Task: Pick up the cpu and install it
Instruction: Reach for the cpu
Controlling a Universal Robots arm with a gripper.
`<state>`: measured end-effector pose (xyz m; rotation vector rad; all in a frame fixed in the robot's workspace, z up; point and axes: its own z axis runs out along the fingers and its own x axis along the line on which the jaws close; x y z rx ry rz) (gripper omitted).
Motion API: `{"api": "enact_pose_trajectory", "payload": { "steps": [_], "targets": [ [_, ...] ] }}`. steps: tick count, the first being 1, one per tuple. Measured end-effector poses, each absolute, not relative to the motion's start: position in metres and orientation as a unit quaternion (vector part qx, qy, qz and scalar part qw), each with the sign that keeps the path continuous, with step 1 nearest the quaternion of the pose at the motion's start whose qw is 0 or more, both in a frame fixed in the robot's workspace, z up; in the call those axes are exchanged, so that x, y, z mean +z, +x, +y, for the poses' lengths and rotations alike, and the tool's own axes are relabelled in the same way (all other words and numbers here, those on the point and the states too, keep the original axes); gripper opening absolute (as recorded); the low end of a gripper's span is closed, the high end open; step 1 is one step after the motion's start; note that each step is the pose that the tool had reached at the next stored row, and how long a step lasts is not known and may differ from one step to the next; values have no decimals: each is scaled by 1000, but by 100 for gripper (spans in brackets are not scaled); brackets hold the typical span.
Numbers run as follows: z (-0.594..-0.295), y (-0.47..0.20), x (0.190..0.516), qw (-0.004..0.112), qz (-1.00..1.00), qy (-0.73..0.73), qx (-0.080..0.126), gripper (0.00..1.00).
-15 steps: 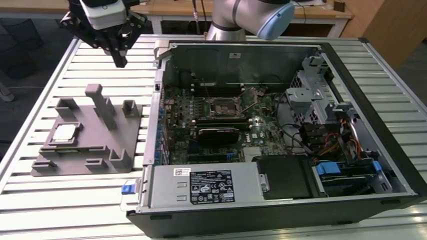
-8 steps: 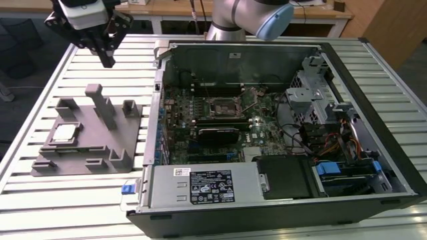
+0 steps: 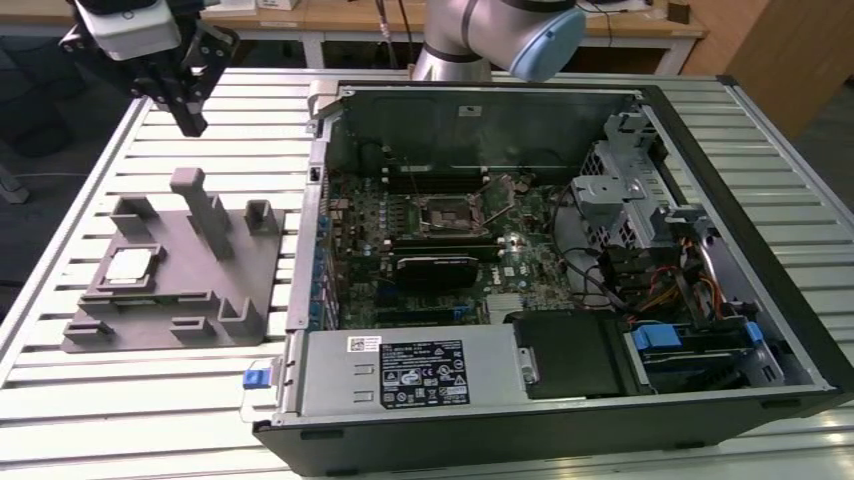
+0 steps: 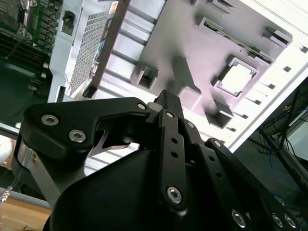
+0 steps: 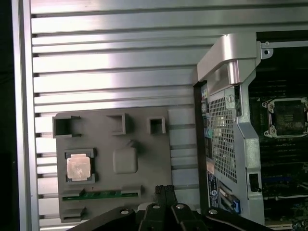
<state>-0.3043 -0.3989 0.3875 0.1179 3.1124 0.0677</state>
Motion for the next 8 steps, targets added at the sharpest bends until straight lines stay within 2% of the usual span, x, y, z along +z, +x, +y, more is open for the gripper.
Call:
{"api": "enact_pose_trajectory", "payload": {
  "steps": [8],
  "targets": [
    [-399, -324, 387, 13, 999, 38, 22, 11]
  ]
}}
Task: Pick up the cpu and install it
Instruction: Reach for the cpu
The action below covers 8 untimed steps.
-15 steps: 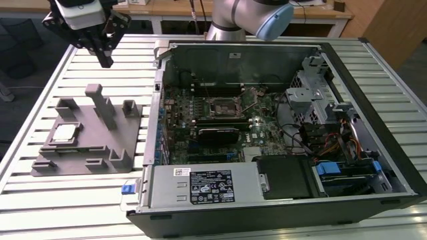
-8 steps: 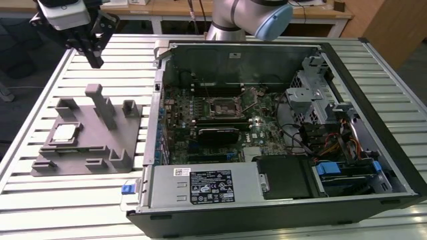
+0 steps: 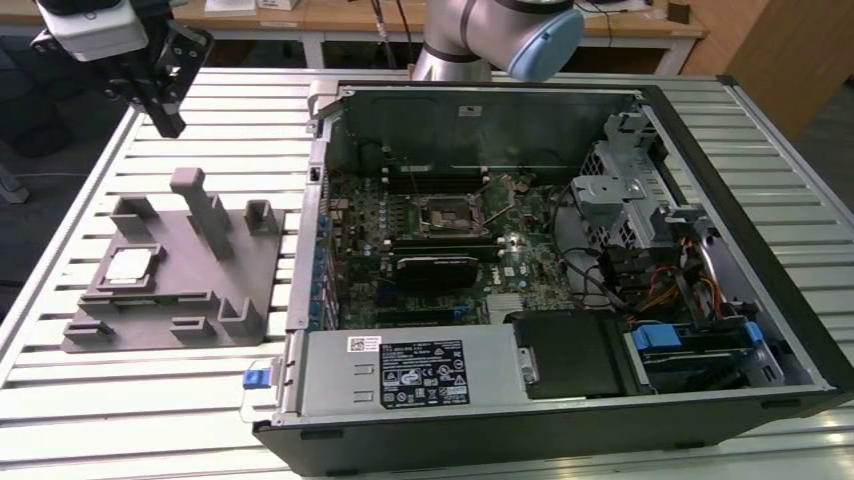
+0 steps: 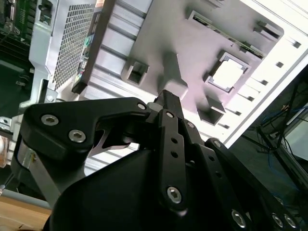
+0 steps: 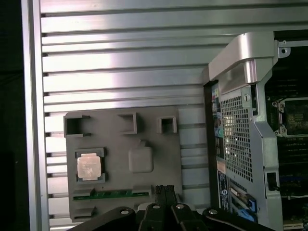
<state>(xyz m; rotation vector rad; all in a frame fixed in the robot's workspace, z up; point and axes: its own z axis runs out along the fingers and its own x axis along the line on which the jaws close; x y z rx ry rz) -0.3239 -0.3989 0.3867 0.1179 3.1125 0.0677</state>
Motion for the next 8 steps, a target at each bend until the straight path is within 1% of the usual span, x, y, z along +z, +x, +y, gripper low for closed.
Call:
{"api": "enact_pose_trajectory", "payload": {
  "steps": [8],
  "targets": [
    [-399, -344, 386, 13, 999, 38, 22, 11]
  ]
}}
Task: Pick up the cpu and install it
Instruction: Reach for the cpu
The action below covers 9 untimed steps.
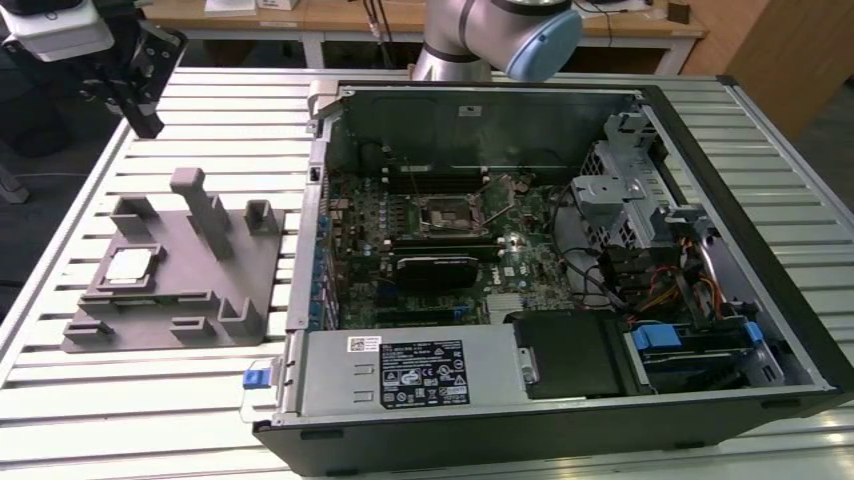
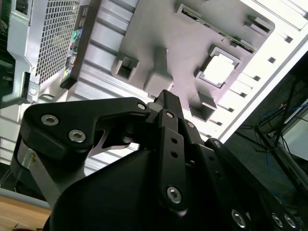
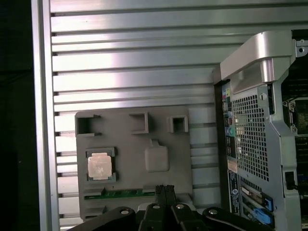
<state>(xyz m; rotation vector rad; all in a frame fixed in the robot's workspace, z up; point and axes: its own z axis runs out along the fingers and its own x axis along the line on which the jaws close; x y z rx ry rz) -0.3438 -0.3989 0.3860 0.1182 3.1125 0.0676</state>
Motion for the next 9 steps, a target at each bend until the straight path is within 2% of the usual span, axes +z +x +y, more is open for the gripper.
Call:
{"api": "enact_pose_trajectory", "payload": {
  "steps": [9],
  "targets": [
    [-399, -374, 385, 13, 999, 38, 22, 11]
  ]
}}
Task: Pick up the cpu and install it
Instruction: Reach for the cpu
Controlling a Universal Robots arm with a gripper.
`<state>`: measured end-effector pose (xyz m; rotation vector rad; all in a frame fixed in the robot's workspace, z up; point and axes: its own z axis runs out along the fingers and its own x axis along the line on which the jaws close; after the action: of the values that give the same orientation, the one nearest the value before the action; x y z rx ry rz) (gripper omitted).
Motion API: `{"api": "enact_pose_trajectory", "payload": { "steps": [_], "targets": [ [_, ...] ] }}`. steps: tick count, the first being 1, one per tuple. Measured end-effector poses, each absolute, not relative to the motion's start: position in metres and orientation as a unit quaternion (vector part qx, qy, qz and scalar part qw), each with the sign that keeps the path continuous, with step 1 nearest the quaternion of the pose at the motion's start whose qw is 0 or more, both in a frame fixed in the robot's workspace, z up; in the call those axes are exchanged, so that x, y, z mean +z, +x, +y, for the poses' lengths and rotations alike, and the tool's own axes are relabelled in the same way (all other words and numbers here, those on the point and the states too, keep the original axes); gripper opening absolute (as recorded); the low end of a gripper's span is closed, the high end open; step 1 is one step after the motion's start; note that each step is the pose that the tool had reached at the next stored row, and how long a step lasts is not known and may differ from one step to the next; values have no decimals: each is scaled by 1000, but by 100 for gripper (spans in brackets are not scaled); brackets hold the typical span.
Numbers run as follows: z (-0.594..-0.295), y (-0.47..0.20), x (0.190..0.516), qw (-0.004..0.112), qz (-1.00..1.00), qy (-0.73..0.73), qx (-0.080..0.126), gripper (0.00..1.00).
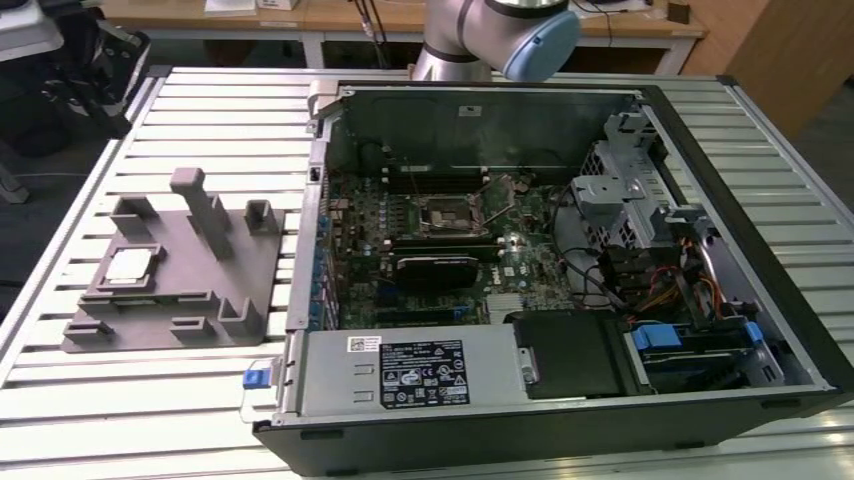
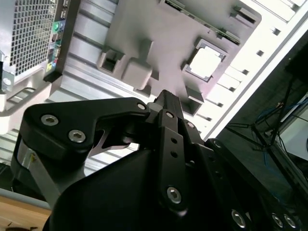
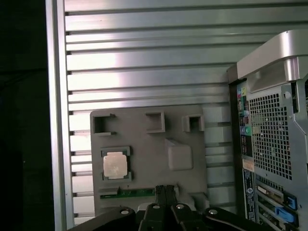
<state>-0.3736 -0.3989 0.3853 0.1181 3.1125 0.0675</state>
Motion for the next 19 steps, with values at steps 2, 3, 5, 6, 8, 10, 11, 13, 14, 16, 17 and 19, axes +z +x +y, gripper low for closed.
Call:
{"api": "enact_pose_trajectory", "payload": {
  "steps": [2, 3, 5, 6, 8, 10, 11, 13, 14, 16, 17, 19],
  "targets": [
    [-399, -382, 385, 13, 999, 38, 22, 11],
    [-399, -386, 385, 13, 999, 38, 22, 11],
    [-399, -395, 385, 13, 999, 38, 22, 11],
    [-398, -399, 384, 13, 999, 38, 22, 11],
    [-398, -406, 384, 13, 999, 38, 22, 11],
    [-398, -414, 384, 13, 999, 38, 22, 11],
    [-398, -417, 384, 13, 999, 38, 22, 11],
    [-398, -424, 384, 13, 999, 38, 22, 11],
    [-398, -427, 384, 13, 999, 38, 22, 11],
    [-398, -433, 383, 13, 999, 38, 22, 11],
    [-398, -435, 383, 13, 999, 38, 22, 11],
    [-398, -439, 383, 13, 999, 38, 22, 11]
  ]
}}
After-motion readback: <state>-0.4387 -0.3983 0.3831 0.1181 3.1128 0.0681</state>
